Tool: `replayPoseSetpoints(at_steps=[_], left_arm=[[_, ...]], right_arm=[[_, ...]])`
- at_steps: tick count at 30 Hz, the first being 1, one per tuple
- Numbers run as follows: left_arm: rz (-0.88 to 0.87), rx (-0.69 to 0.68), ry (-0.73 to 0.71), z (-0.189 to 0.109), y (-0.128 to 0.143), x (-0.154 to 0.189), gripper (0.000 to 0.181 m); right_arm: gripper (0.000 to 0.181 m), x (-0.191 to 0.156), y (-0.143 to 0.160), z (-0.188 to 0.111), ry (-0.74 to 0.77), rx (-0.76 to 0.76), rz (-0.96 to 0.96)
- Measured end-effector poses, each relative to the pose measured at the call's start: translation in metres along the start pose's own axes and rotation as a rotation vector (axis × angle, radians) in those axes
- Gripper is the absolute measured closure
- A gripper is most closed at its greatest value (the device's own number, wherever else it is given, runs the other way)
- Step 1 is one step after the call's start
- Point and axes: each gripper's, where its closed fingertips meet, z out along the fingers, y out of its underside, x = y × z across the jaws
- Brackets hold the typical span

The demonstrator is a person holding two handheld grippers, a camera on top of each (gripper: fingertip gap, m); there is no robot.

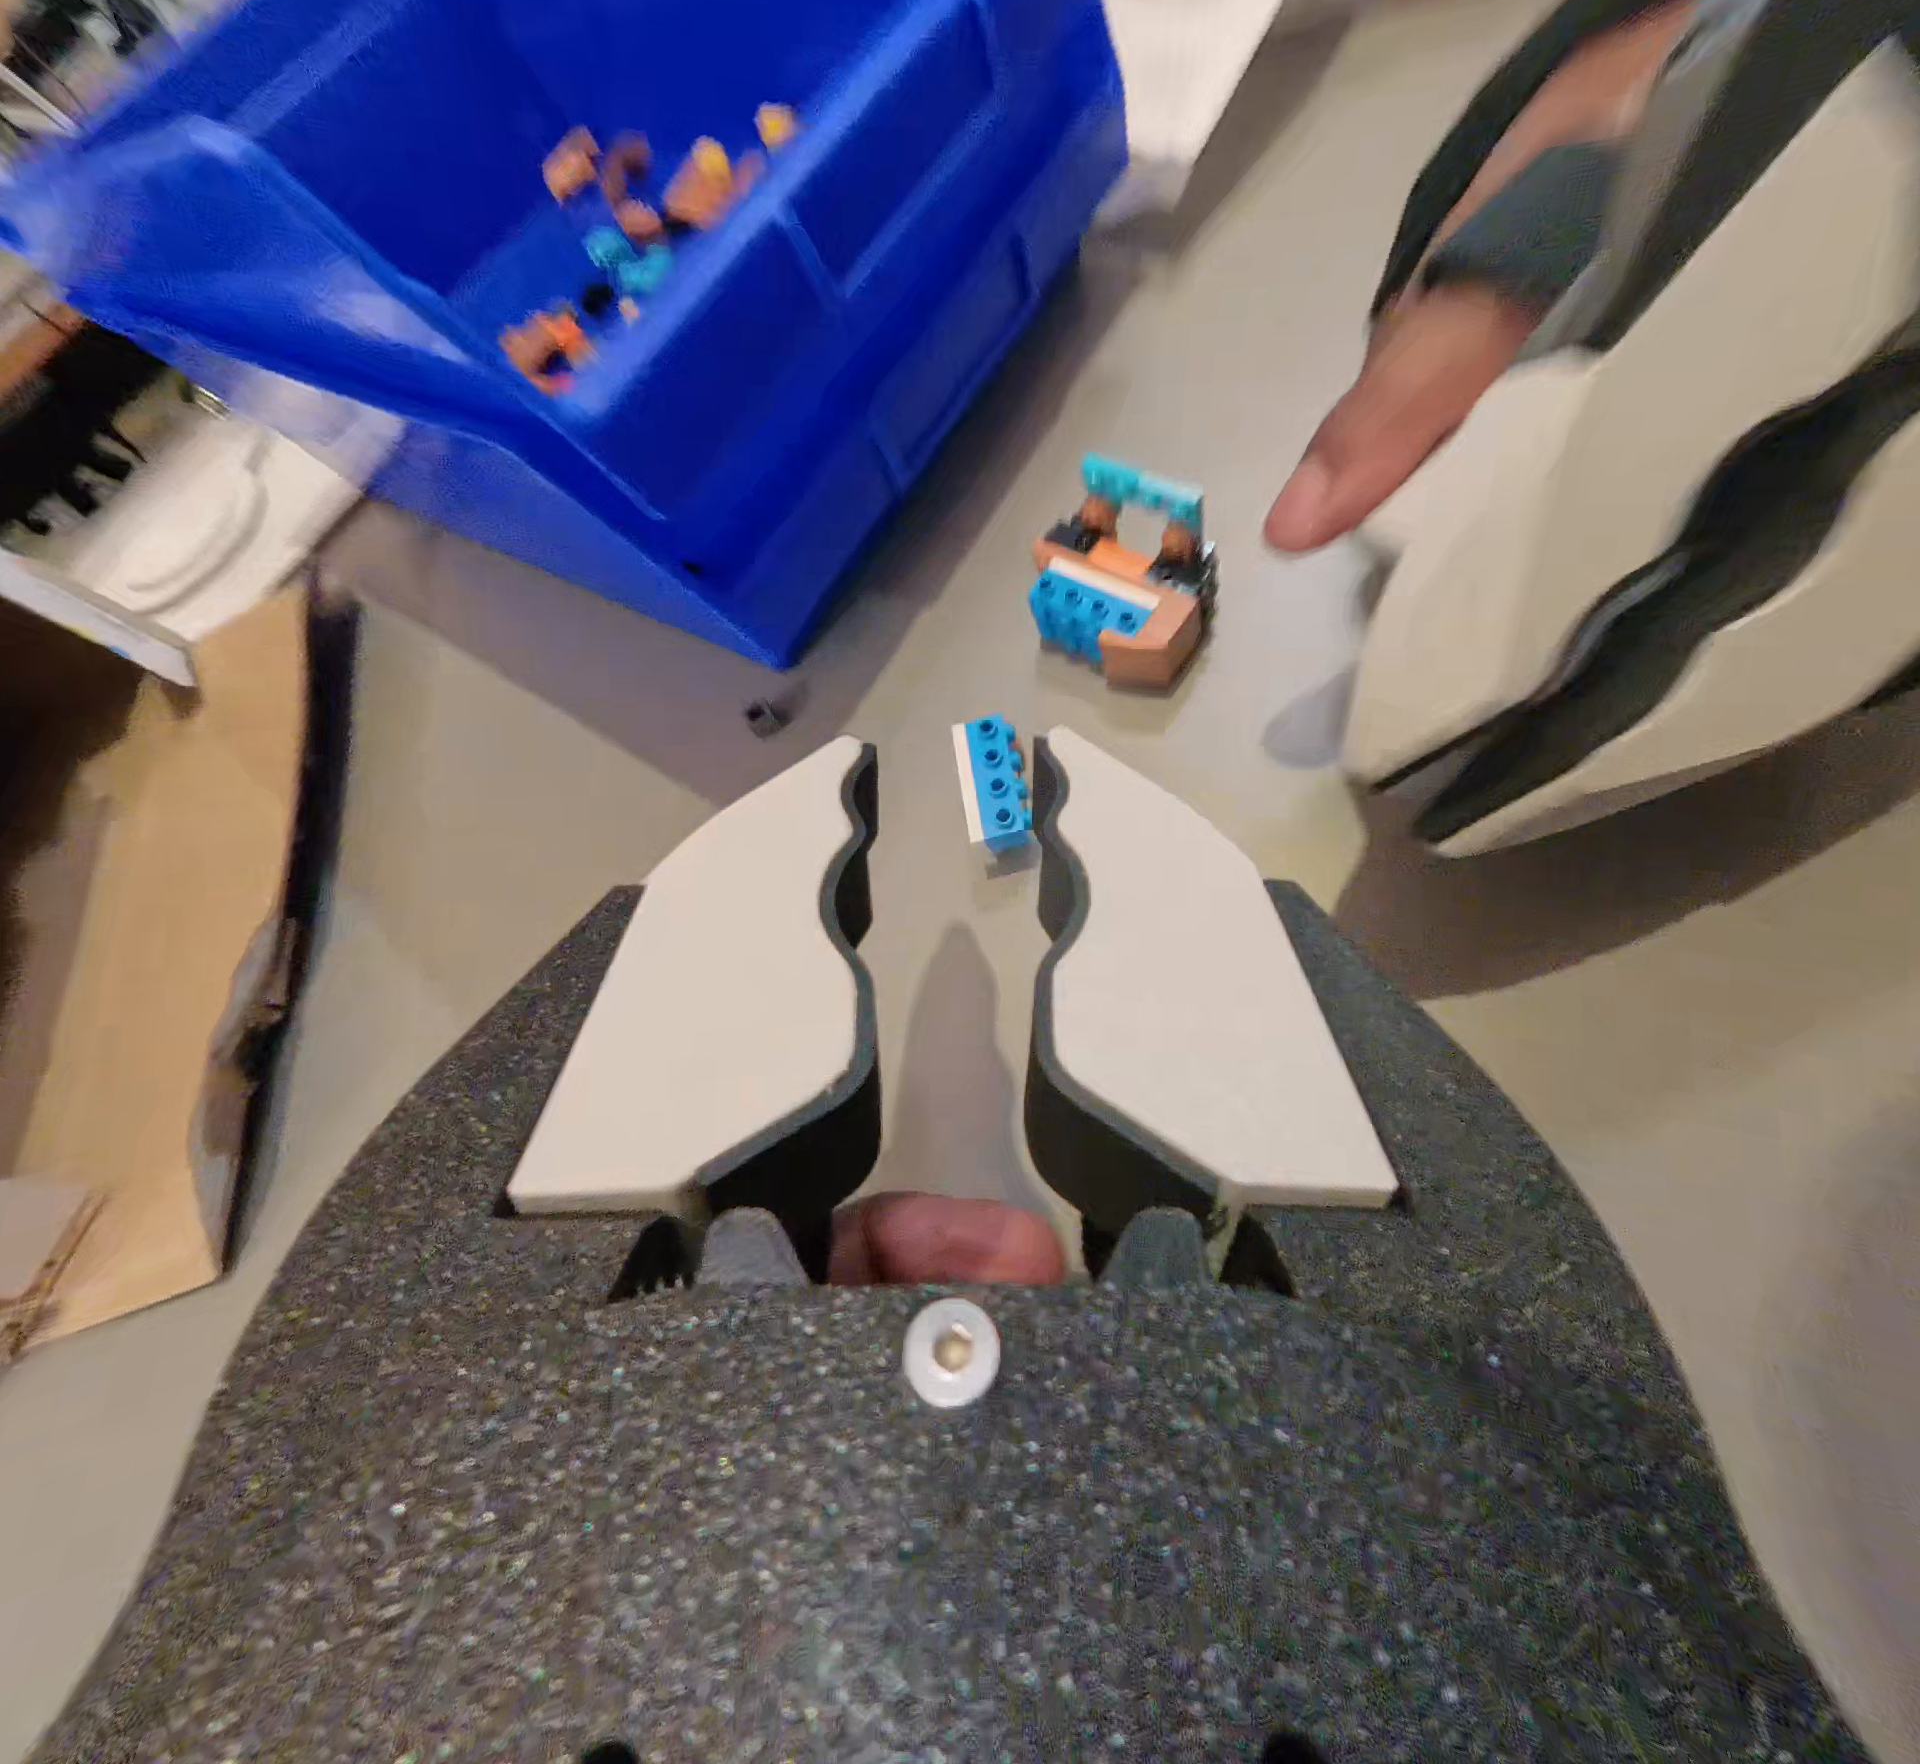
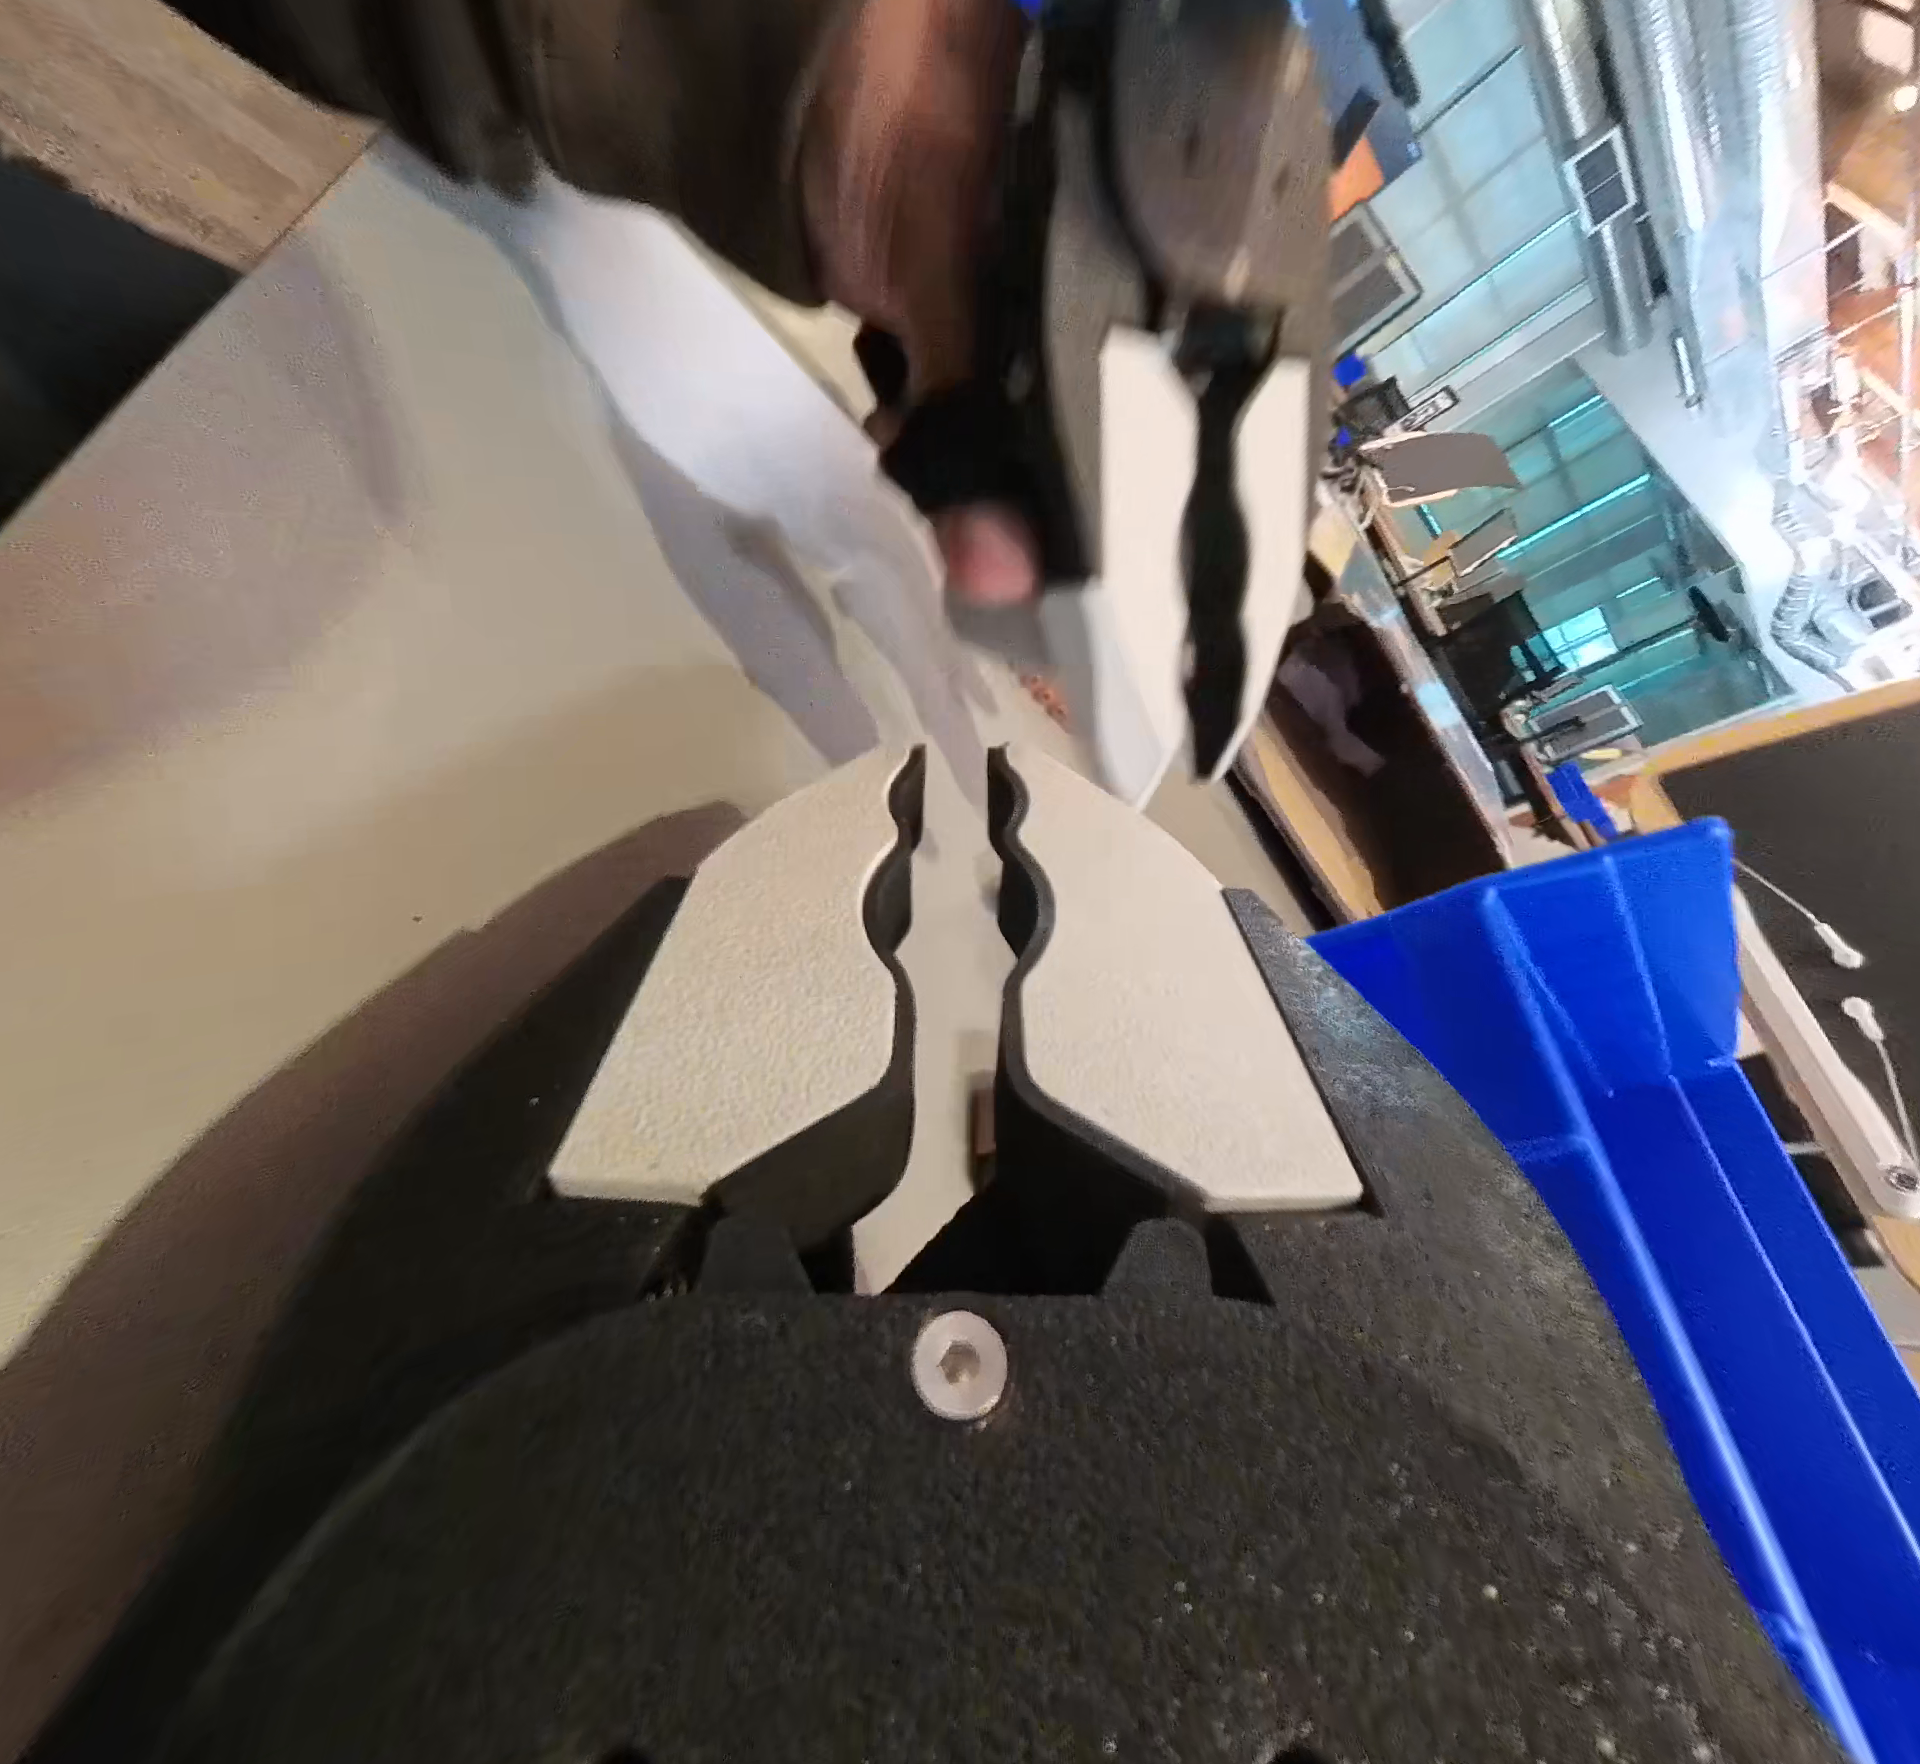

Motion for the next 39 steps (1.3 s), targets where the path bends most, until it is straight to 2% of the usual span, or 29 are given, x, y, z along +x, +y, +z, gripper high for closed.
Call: replayPoseSetpoints(at_steps=[3, 8, 10, 12, 15, 20, 23, 25, 29, 32, 35, 39], left_arm=[[-0.01, -0.14, 0.061, 0.026, 0.02, 0.003, 0.151], [-0.06, -0.25, 0.142, 0.039, 0.037, 0.01, 0.153], [-0.087, -0.246, 0.164, 0.041, 0.038, 0.012, 0.165], [-0.136, -0.231, 0.156, 0.041, 0.036, 0.009, 0.165], [-0.294, -0.098, 0.186, 0.035, 0.014, 0.001, 0.165], [-0.644, 0.305, 0.404, 0.011, -0.061, -0.016, 0.165], [-0.746, 0.417, 0.535, 0.006, -0.093, -0.02, 0.165], [-0.747, 0.457, 0.589, 0.011, -0.105, -0.02, 0.165], [-0.693, 0.527, 0.544, 0.029, -0.103, -0.024, 0.165], [-0.672, 0.508, 0.547, 0.036, -0.098, -0.021, 0.165], [-0.621, 0.477, 0.479, 0.043, -0.087, -0.021, 0.165], [-0.632, 0.5, 0.483, 0.044, -0.087, -0.018, 0.165]], right_arm=[[0.17, 0.006, 0.004, -0.005, -0.008, 0.0, 0.095], [0.17, 0.007, 0.017, -0.006, -0.028, -0.04, 0.165], [0.17, 0.007, 0.021, -0.003, -0.009, -0.073, 0.139], [0.17, 0.011, 0.025, -0.001, 0.032, -0.111, 0.106], [0.171, 0.031, 0.029, -0.003, 0.159, -0.155, 0.07], [0.171, 0.085, 0.035, -0.02, 0.388, -0.176, 0.112], [0.169, 0.116, 0.037, -0.031, 0.486, -0.156, 0.157], [0.168, 0.13, 0.039, -0.037, 0.521, -0.133, 0.18], [0.167, 0.137, 0.049, -0.048, 0.562, -0.135, 0.157], [0.166, 0.136, 0.055, -0.05, 0.556, -0.149, 0.137], [0.166, 0.138, 0.053, -0.051, 0.559, -0.134, 0.148], [0.166, 0.131, 0.061, -0.045, 0.52, -0.151, 0.164]])
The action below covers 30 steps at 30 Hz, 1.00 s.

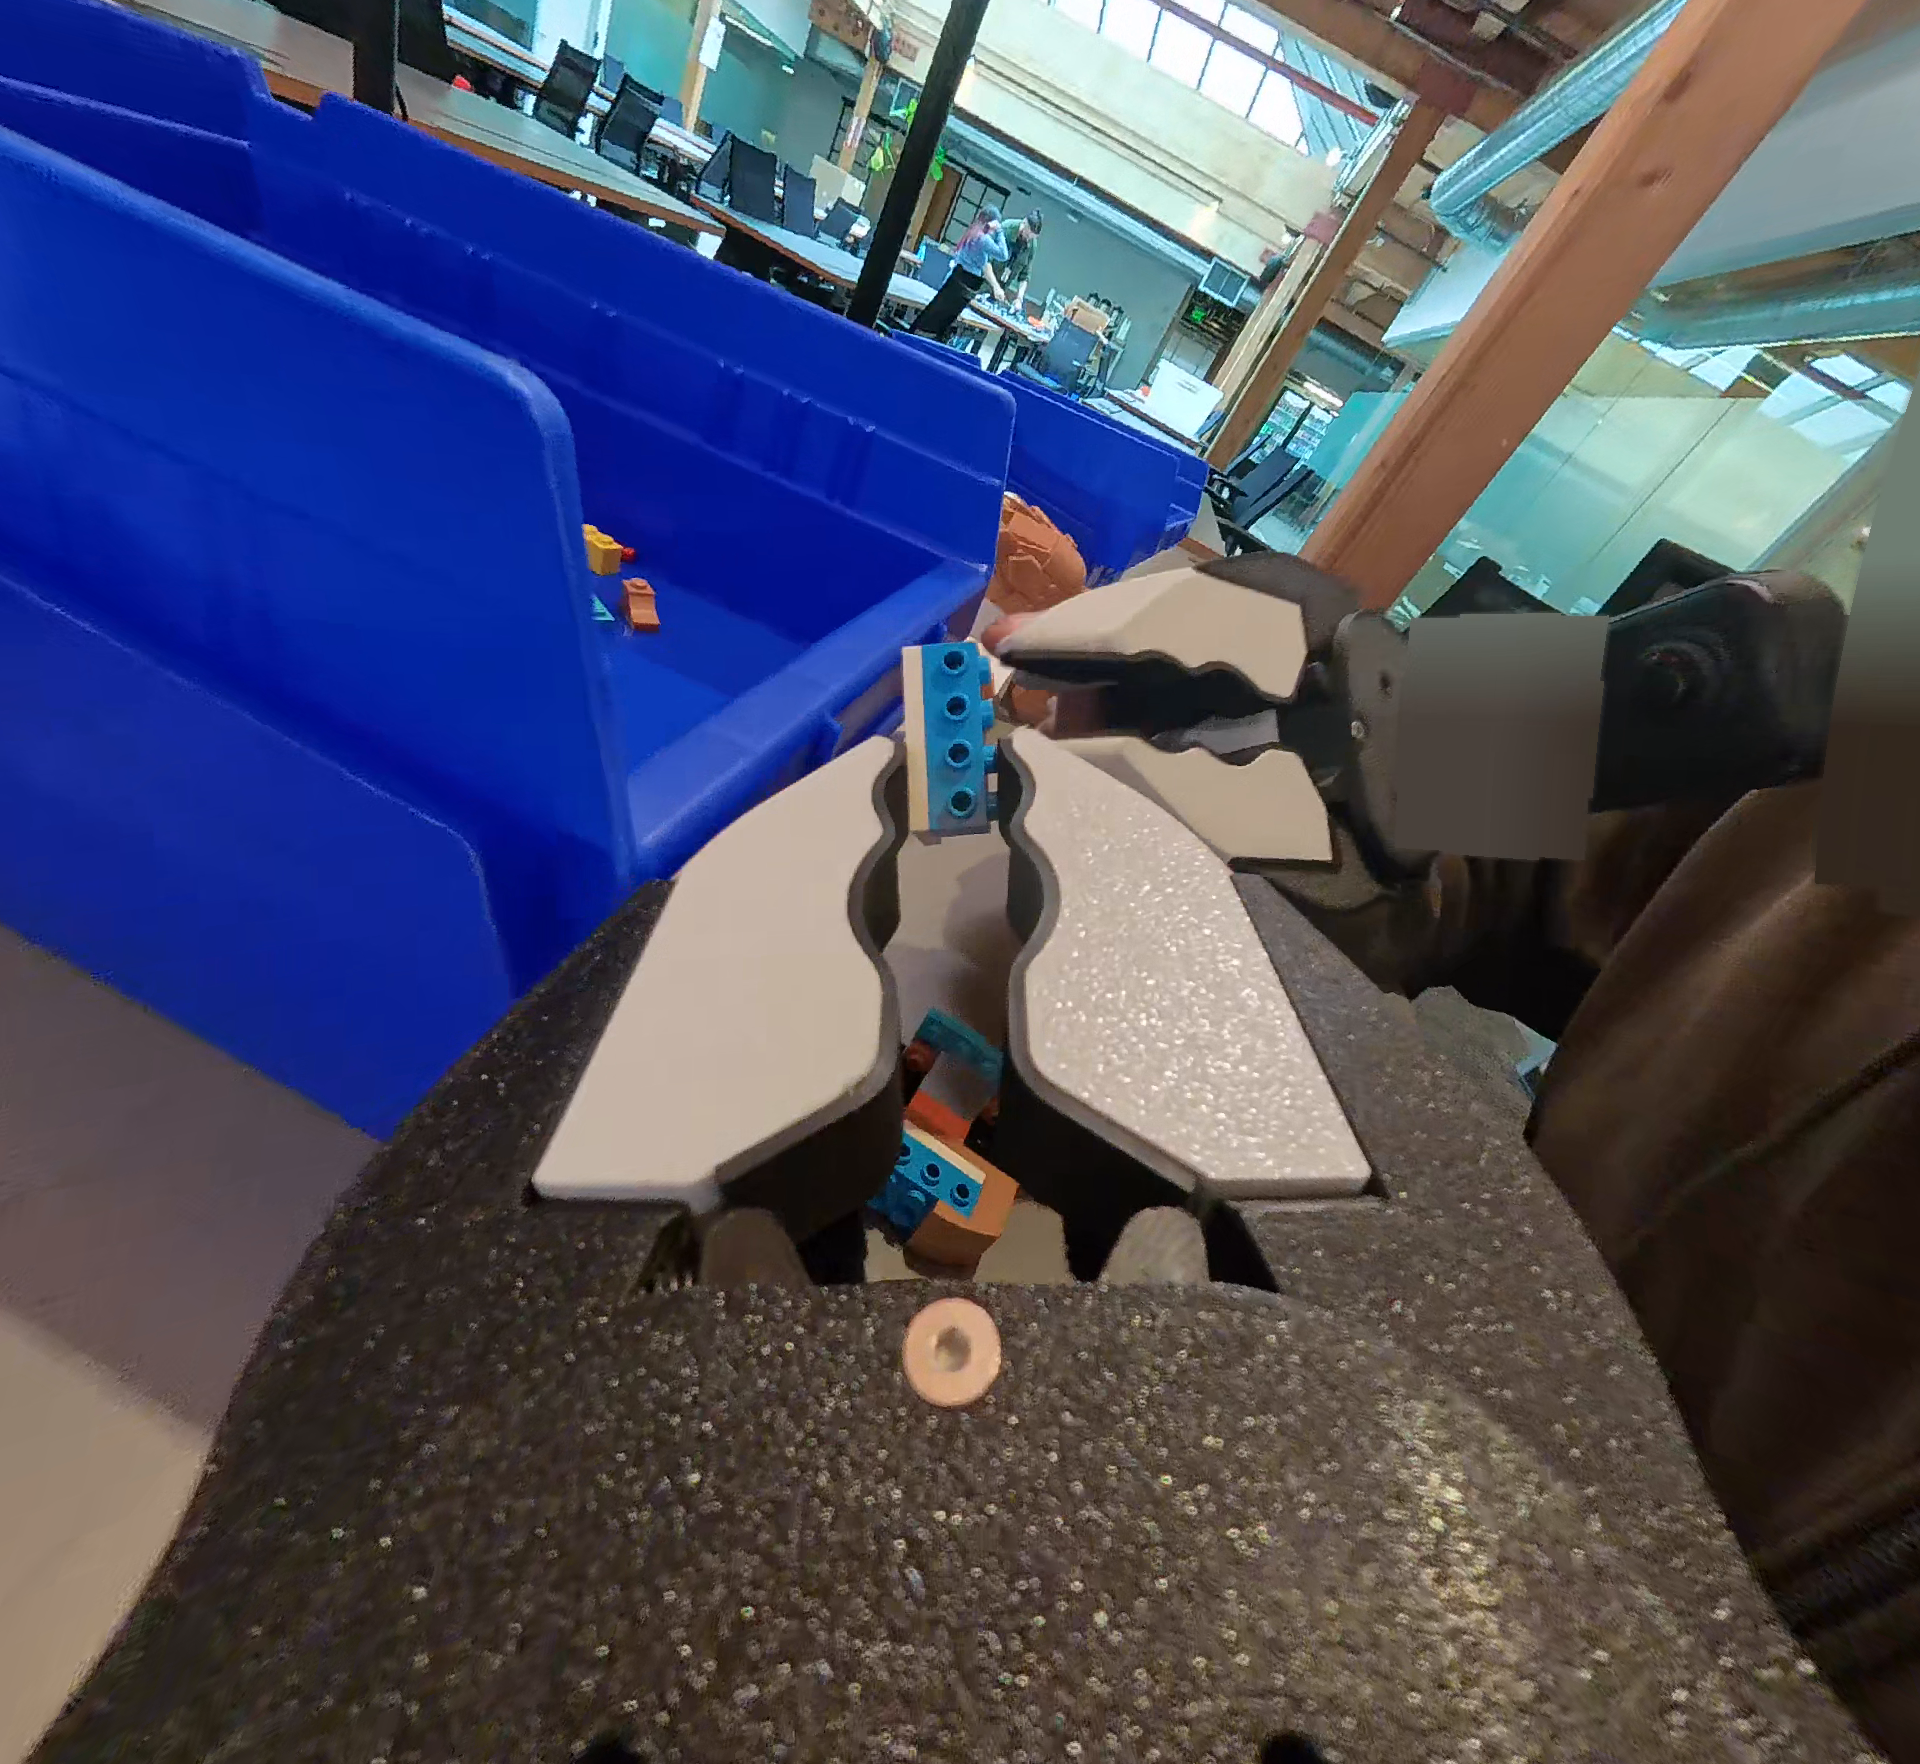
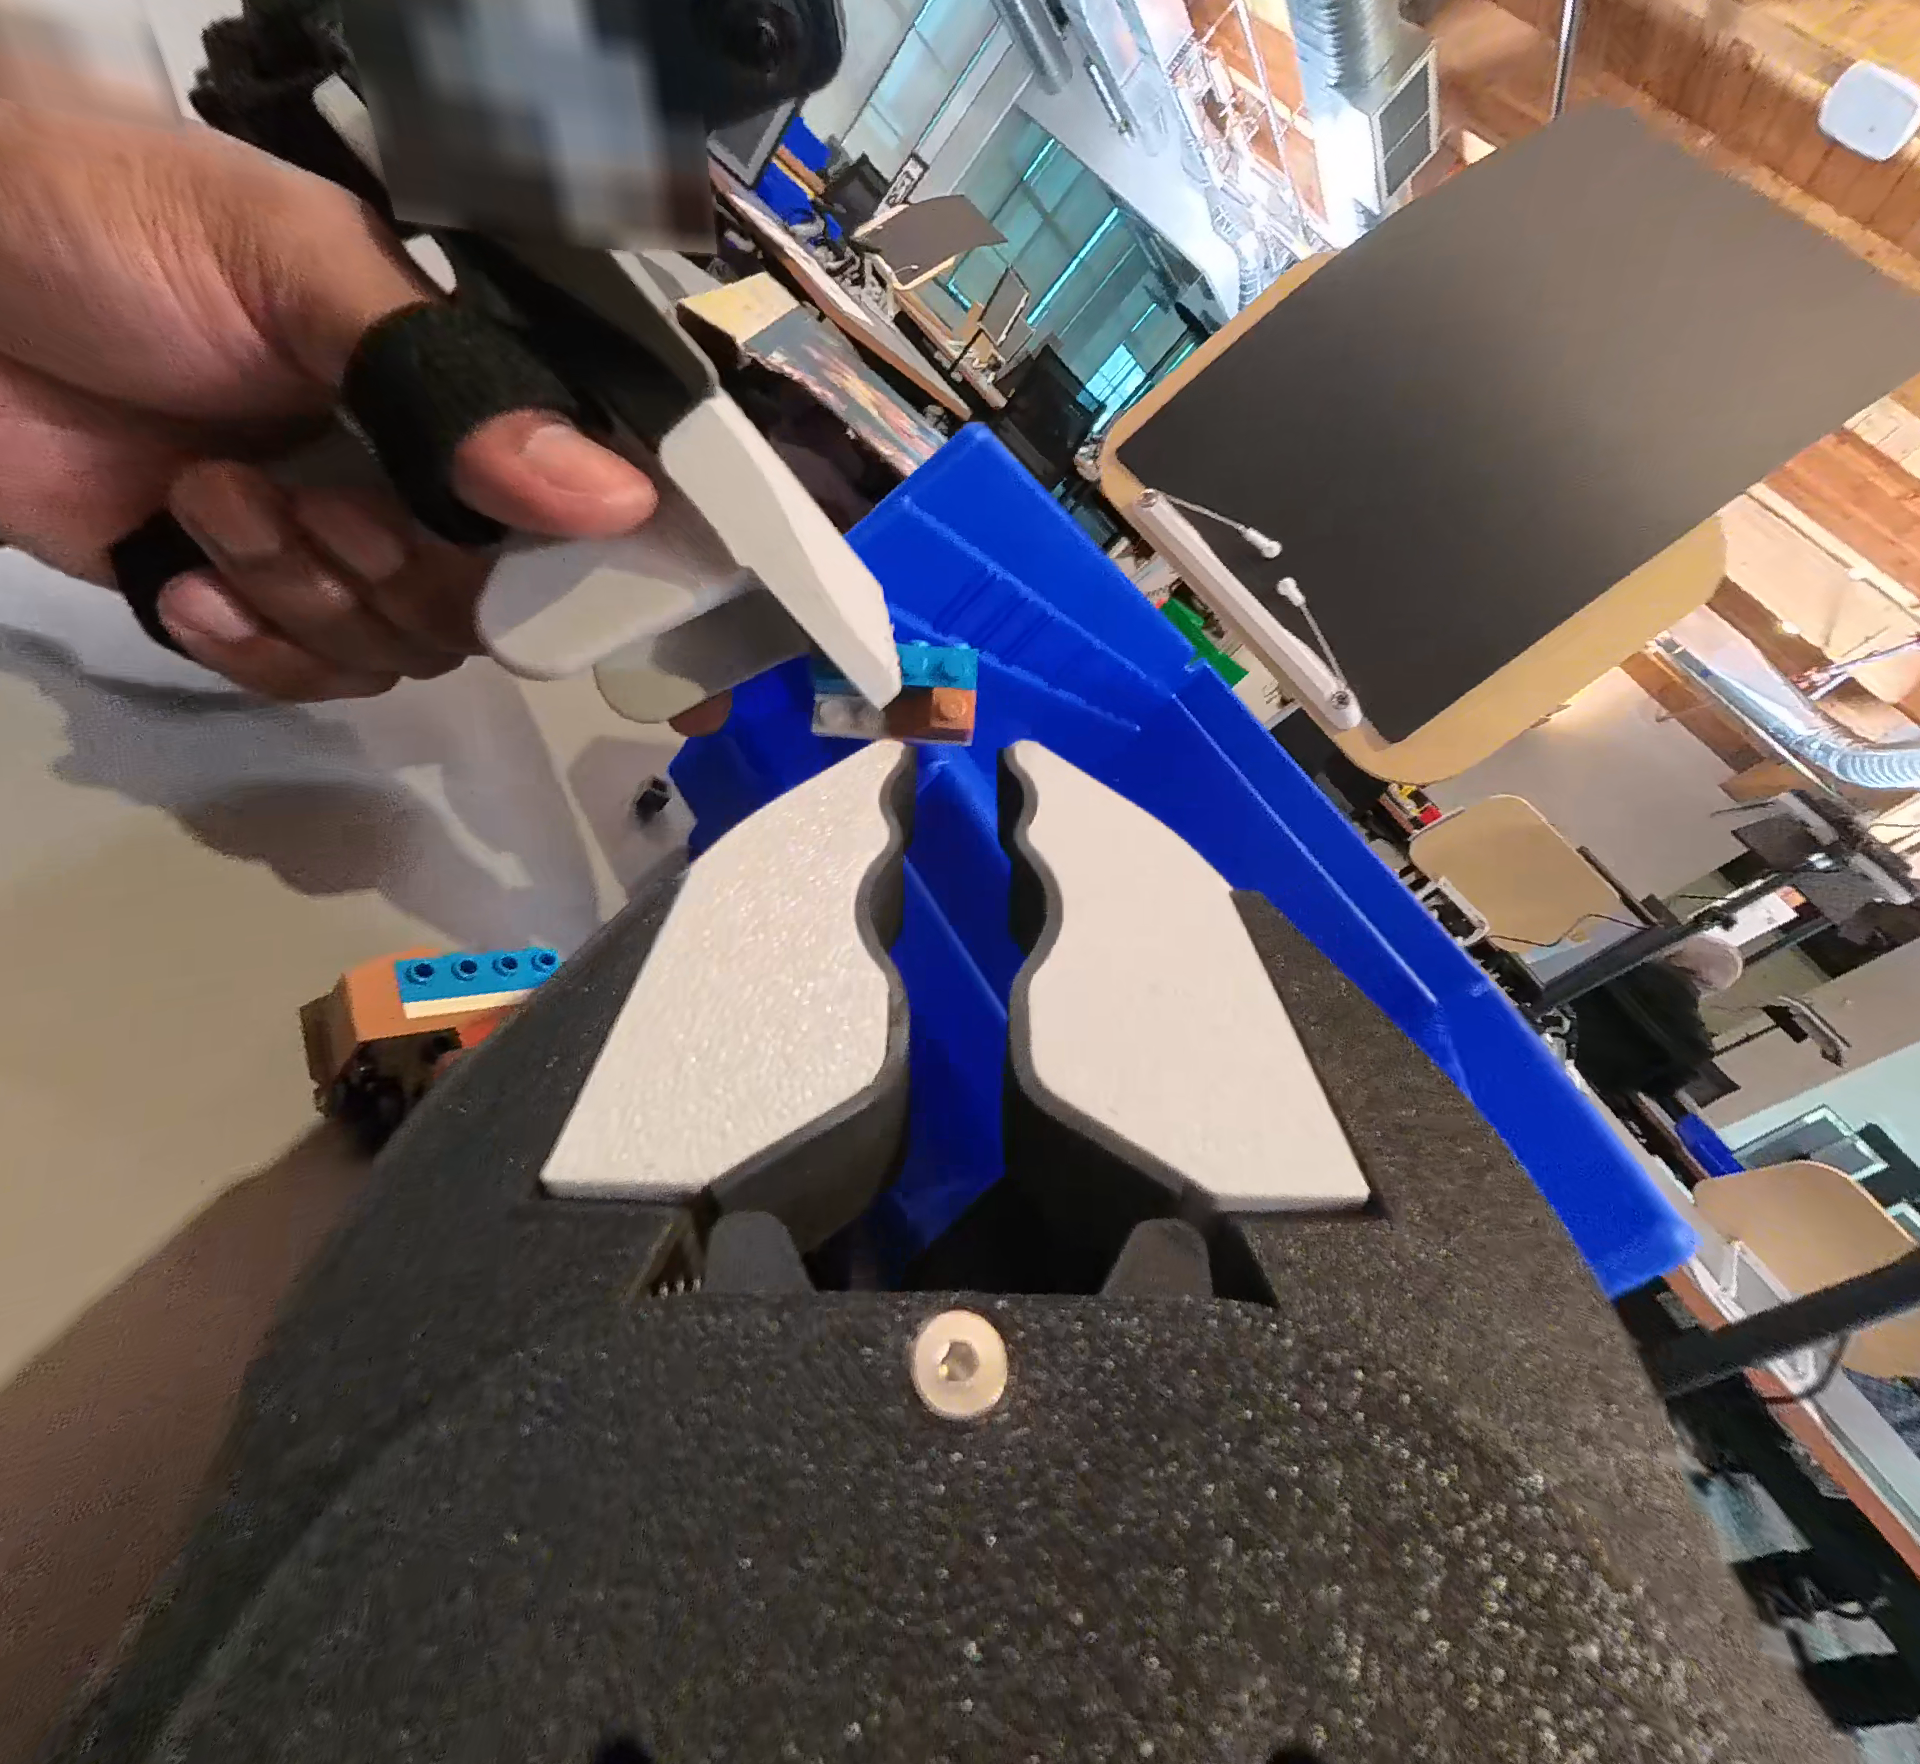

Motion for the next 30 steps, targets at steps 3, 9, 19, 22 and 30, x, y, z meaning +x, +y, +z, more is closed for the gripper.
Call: replayPoseSetpoints(at_steps=[3, 9, 19, 22, 30], left_arm=[[0.024, -0.024, -0.002, 0.002, 0.005, 0.001, 0.165], [0.067, -0.064, -0.004, 0.005, 0.014, 0.004, 0.165], [0.151, -0.158, -0.01, 0.003, 0.025, 0.003, 0.165], [0.204, -0.191, -0.004, 0.002, 0.028, 0.003, 0.165], [0.326, -0.26, -0.047, 0.0, 0.034, -0.002, 0.165]], right_arm=[[0.166, -0.002, 0.005, 0.002, -0.012, -0.017, 0.011], [0.168, -0.009, 0.008, 0.002, -0.039, -0.028, -0.007], [0.171, -0.018, 0.013, 0.001, -0.125, -0.042, 0.045], [0.171, -0.02, 0.014, -0.001, -0.191, -0.035, 0.128], [0.173, -0.022, 0.011, -0.007, -0.363, 0.024, 0.422]])
